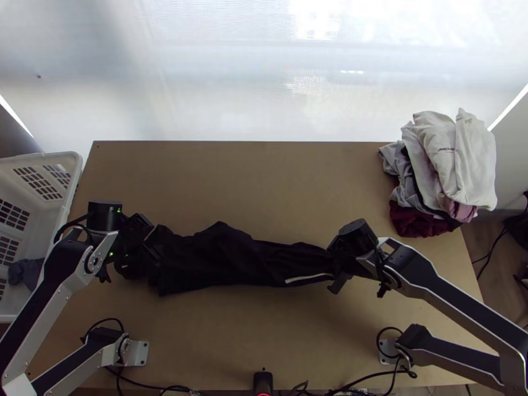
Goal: Fold the t-shirt
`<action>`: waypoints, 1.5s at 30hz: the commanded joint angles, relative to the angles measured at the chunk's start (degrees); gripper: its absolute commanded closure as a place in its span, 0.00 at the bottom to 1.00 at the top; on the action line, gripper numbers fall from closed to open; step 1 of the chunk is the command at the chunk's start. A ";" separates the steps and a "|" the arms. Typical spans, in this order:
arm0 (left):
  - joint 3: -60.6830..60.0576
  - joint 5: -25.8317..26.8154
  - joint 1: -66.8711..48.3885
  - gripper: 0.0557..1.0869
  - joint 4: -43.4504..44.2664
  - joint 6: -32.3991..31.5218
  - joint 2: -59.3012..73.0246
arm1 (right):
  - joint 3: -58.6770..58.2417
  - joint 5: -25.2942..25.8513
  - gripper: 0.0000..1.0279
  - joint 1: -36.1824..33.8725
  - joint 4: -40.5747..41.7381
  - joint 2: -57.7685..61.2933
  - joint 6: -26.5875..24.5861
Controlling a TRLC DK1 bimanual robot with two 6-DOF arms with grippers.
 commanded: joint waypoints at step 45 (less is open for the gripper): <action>12.47 7.30 0.43 0.41 -2.95 6.10 32.82 | 2.98 -0.03 0.97 -2.21 -4.41 -3.60 -0.87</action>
